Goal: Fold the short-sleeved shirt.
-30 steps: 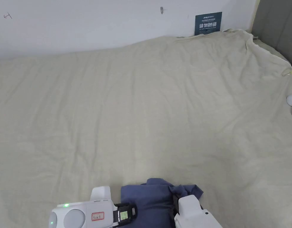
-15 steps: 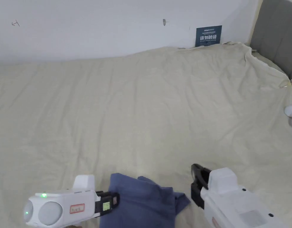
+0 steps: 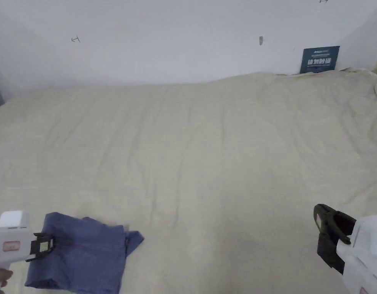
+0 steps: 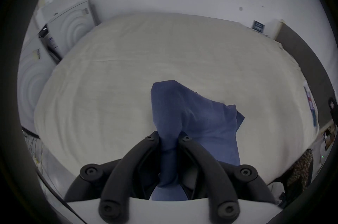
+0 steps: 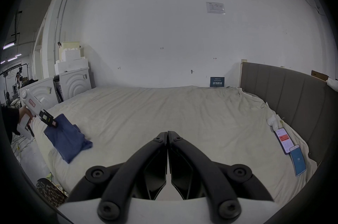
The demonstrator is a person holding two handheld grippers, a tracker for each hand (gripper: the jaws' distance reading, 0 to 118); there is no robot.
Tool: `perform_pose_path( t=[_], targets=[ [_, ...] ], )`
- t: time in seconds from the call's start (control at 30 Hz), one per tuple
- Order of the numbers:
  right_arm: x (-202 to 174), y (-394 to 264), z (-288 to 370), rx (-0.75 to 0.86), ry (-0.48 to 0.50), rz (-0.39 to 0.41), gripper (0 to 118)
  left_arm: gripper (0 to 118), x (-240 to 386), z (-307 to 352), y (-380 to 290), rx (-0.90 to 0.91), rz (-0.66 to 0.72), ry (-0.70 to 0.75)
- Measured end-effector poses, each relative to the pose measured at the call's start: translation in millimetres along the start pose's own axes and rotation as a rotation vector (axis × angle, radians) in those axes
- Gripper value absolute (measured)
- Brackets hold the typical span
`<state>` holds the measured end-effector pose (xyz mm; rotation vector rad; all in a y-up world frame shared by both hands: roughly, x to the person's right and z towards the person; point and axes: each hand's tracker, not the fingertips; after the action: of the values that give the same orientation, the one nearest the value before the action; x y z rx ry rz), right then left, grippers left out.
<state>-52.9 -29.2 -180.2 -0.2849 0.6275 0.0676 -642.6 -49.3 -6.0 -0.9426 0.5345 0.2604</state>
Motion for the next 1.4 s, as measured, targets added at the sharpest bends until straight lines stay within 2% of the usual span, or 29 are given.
perform_pose_path(
  t=[0.23, 0.4, 0.47, 0.5, 0.53, 0.57, 0.6, 0.87, 1.1, 1.2, 1.3, 1.4],
  targets=[
    [-20, 3, -24, -0.012, 0.025, -0.023, 0, 14, -72, -18, 5, -0.065, 0.035, 0.139],
    [-21, 3, -28, -0.029, 0.024, -0.036, 0, 18, -61, -38, -5, -0.090, 0.079, 0.181],
    [-15, 4, -28, -0.038, 0.030, -0.050, 0, 45, -57, -40, -4, -0.110, 0.089, 0.228],
    [-13, 6, -26, -0.040, 0.027, -0.054, 0, 67, -56, -40, -3, -0.116, 0.097, 0.246],
    [-11, 7, -23, -0.039, 0.021, -0.057, 0, 96, -40, -34, -8, -0.120, 0.106, 0.264],
    [-8, 10, -20, -0.038, 0.014, -0.058, 0, 113, -34, -27, -10, -0.110, 0.114, 0.270],
    [-5, 11, -17, -0.036, 0.000, -0.057, 0, 118, -29, -21, -9, -0.103, 0.108, 0.270],
    [16, 48, 16, 0.037, -0.077, -0.036, 0, 118, 53, 82, 5, 0.329, 0.026, 0.274],
    [27, 84, 45, 0.132, -0.108, 0.040, 0, 118, 140, 174, 5, 0.725, 0.031, 0.186],
    [29, 94, 56, 0.168, -0.112, 0.054, 0, 118, 174, 195, -4, 0.875, 0.047, 0.099],
    [32, 100, 66, 0.202, -0.122, 0.068, 0, 118, 210, 208, -14, 0.985, 0.058, 0.040],
    [40, 100, 72, 0.218, -0.127, 0.066, 0, 118, 241, 209, -20, 1.000, 0.044, 0.016]
  ],
)
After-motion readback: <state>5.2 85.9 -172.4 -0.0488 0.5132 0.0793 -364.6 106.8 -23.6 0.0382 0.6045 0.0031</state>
